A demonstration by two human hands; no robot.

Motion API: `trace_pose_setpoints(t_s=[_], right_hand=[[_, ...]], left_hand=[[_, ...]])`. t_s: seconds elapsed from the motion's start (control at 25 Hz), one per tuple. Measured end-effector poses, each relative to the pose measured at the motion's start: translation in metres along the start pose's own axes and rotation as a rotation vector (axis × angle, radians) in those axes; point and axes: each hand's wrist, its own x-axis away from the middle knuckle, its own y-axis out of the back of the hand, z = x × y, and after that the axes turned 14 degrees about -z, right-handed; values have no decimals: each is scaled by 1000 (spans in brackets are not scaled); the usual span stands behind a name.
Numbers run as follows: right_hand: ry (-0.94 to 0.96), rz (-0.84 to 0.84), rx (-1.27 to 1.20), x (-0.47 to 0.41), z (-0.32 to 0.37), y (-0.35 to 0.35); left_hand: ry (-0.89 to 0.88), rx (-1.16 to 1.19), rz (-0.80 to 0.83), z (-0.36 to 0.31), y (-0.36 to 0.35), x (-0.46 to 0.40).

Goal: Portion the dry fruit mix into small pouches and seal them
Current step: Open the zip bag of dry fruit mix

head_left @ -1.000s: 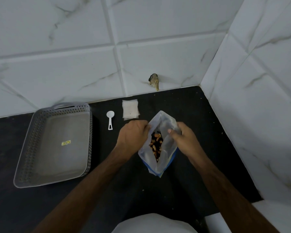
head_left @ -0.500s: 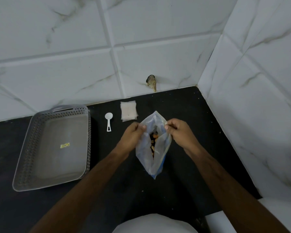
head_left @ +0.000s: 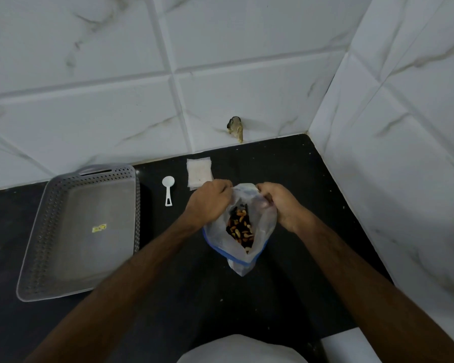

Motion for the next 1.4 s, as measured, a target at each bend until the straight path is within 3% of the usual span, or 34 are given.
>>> trace_pose_setpoints(t_s=[0.08,0.16,0.24,0.32,0.4,0.52,0.68,0.76,0.84,0.92,1.0,1.08,1.12,1.28,1.4], right_hand=[[141,99,72,-1,5,7],[401,109,348,2,10,12],[720,-2,627,1,8,9],[845,-111,797,-2,7,5],[709,-118,827,-3,13,3],[356,38,482,-7,21,6],[14,139,-98,-9,13,-2],[-48,115,-234,-6,9,-3],[20,41,-146,1,7,2],[196,-70,217,13,6,7],[389,-247,699,23,0,6],[529,-380,1053,30,-8,-2],[543,-391,1105,31,-11,-6],[380,-305,1037,28,-15,-16],[313,-255,1021,20,-23,-13]], left_hand=[[8,1,3,-1,2,2],[-74,-37,-53,0,4,4],[-219,-174,-100,2,5,2],[-208,-203,-42,-2,5,-2],[74,167,81,-5,6,-5],[704,863,253,4,5,-7],[835,1014,199,12,-1,-7],[736,914,87,5,-2,-4],[427,567,-46,6,0,7],[86,123,-149,16,5,23],[-56,-163,-174,21,13,37],[-43,-314,-124,14,18,42],[-21,-365,-80,9,19,41],[23,-525,100,-1,11,36],[99,-372,120,10,1,38]])
